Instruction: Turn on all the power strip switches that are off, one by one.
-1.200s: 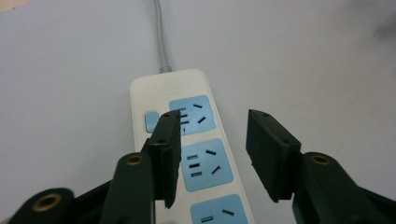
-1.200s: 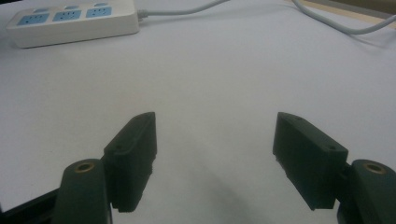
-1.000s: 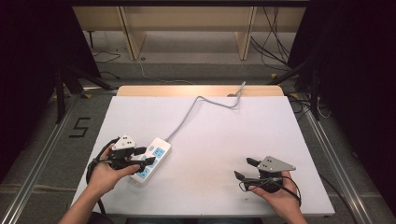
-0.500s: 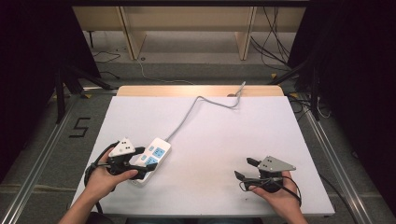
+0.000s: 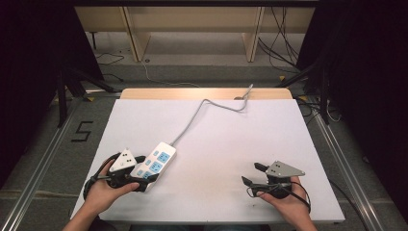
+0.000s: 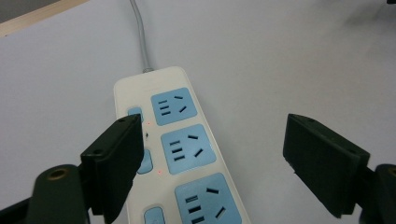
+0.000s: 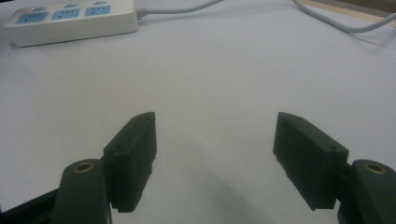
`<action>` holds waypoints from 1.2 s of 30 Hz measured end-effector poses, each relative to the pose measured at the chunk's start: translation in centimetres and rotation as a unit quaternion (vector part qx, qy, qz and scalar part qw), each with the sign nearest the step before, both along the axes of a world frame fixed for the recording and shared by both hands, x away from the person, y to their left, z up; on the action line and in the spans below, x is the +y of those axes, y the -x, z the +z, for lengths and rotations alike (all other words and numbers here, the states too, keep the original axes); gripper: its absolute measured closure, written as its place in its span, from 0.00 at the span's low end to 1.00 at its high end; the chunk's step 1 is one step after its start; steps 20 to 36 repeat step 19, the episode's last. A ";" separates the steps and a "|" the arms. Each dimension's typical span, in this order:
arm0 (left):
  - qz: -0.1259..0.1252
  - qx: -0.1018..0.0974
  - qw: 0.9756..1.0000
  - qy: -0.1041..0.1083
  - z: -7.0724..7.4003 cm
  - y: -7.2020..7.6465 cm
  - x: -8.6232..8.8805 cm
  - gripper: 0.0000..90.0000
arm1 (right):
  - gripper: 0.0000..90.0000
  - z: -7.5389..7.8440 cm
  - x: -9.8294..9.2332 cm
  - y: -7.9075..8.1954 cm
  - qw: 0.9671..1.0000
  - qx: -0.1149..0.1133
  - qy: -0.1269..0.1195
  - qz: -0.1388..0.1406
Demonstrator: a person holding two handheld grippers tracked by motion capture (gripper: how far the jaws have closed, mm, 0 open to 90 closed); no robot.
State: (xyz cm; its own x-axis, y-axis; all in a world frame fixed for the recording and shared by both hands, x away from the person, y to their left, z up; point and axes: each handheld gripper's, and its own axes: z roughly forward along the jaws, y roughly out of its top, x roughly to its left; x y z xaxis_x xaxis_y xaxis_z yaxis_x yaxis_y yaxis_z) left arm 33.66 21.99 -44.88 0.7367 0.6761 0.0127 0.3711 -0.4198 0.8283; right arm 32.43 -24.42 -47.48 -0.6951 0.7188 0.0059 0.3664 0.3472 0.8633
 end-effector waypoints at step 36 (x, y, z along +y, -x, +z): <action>0.019 -0.007 1.000 -0.001 -0.7 0.6 -0.4 0.22 | 0.35 0.0 0.0 -0.1 1.000 -0.001 0.002 0.002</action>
